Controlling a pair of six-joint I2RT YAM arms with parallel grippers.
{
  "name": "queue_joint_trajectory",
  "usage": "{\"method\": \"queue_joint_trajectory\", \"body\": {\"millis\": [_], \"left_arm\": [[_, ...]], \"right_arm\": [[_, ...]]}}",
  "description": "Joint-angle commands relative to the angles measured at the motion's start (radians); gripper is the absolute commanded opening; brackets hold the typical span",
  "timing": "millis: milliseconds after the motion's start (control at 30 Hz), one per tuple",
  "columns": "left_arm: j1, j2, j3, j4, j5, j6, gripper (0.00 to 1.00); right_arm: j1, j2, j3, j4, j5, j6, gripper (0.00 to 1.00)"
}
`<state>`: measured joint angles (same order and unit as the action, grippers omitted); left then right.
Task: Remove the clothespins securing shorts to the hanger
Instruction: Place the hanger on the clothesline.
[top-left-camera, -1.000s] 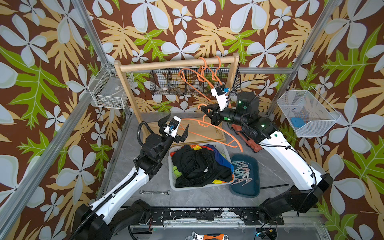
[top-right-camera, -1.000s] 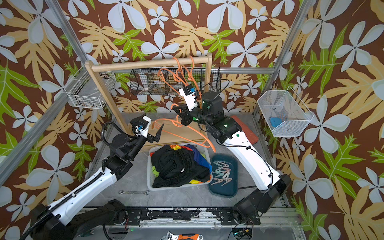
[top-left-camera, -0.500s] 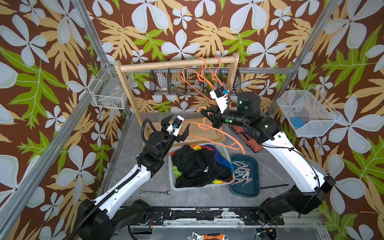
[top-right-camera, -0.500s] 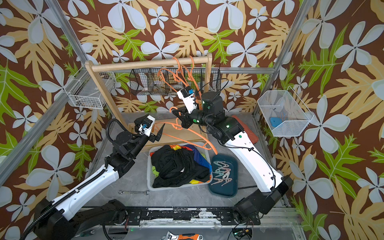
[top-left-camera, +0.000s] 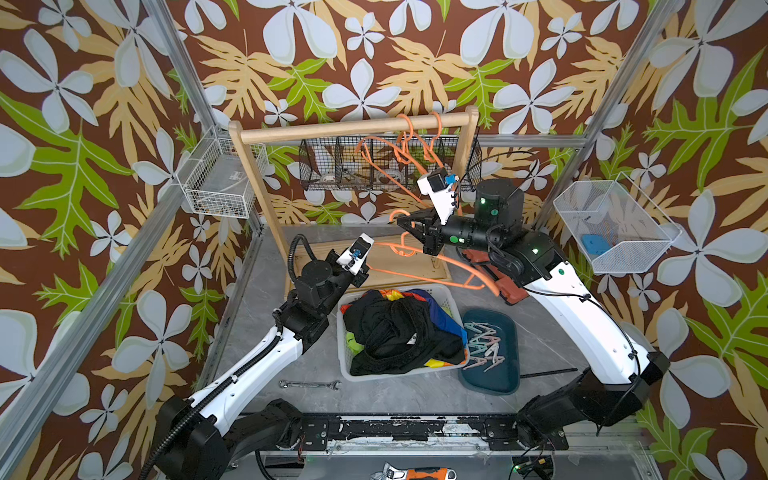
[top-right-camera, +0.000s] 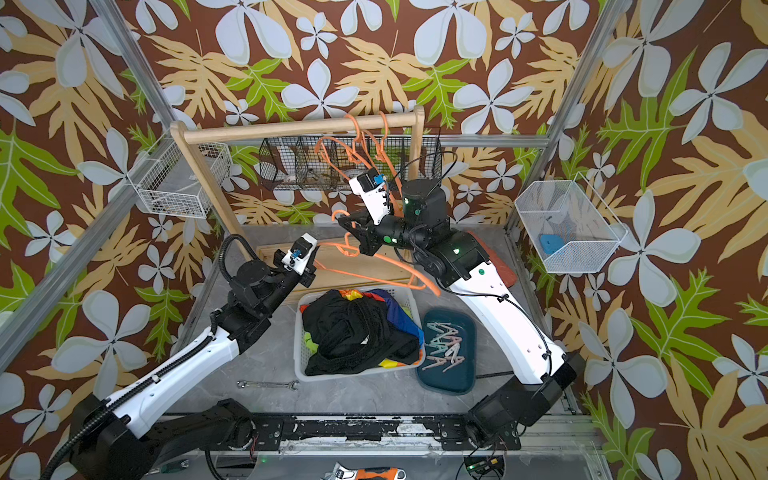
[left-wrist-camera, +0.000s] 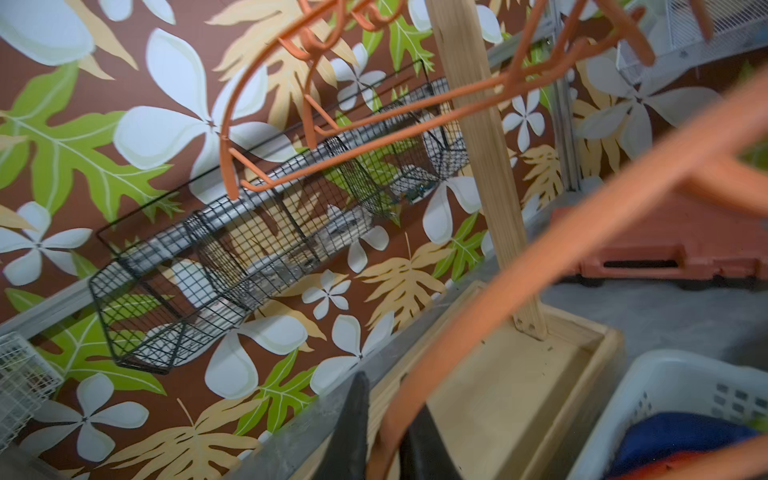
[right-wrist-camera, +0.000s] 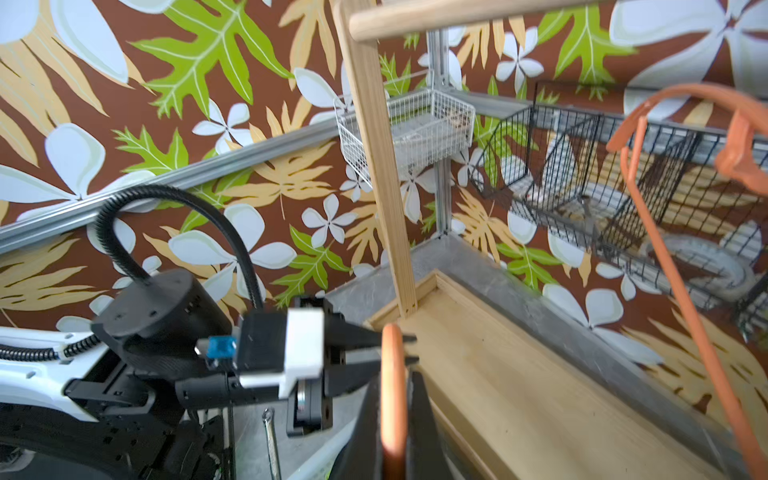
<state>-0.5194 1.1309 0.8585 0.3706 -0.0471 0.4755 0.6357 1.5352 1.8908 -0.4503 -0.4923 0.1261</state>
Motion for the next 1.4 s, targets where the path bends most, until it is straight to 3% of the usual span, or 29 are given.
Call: {"method": "queue_joint_trajectory", "body": {"millis": [0, 267, 367, 467, 533, 600, 1133, 1233, 1367], "left_arm": [[0.005, -0.003, 0.011, 0.059, -0.043, -0.050, 0.03], [0.005, -0.003, 0.007, 0.062, -0.061, -0.045, 0.00], [0.005, -0.002, 0.005, 0.066, -0.068, -0.038, 0.00], [0.005, -0.003, 0.004, 0.067, -0.066, -0.036, 0.00], [0.005, -0.003, 0.002, 0.067, -0.066, -0.036, 0.00], [0.005, -0.005, 0.001, 0.068, -0.066, -0.035, 0.00], [0.005, 0.001, 0.004, 0.067, -0.066, -0.033, 0.00], [0.005, 0.000, 0.004, 0.067, -0.067, -0.033, 0.00], [0.006, -0.002, 0.004, 0.064, -0.066, -0.033, 0.00]], "right_arm": [[-0.001, -0.001, 0.003, -0.025, -0.004, -0.005, 0.00], [-0.001, -0.007, 0.001, -0.031, -0.003, -0.011, 0.02], [-0.001, -0.022, -0.006, -0.034, 0.013, -0.022, 0.22], [-0.001, -0.053, -0.016, -0.041, 0.048, -0.044, 0.61], [-0.002, -0.079, -0.030, -0.050, 0.080, -0.064, 0.74], [-0.012, -0.102, -0.036, -0.079, 0.106, -0.086, 0.78], [-0.030, -0.272, -0.168, -0.272, 0.181, -0.127, 0.76], [-0.031, -0.283, -0.164, -0.316, 0.208, -0.144, 0.63], [-0.031, -0.283, -0.164, -0.343, 0.218, -0.152, 0.33]]}}
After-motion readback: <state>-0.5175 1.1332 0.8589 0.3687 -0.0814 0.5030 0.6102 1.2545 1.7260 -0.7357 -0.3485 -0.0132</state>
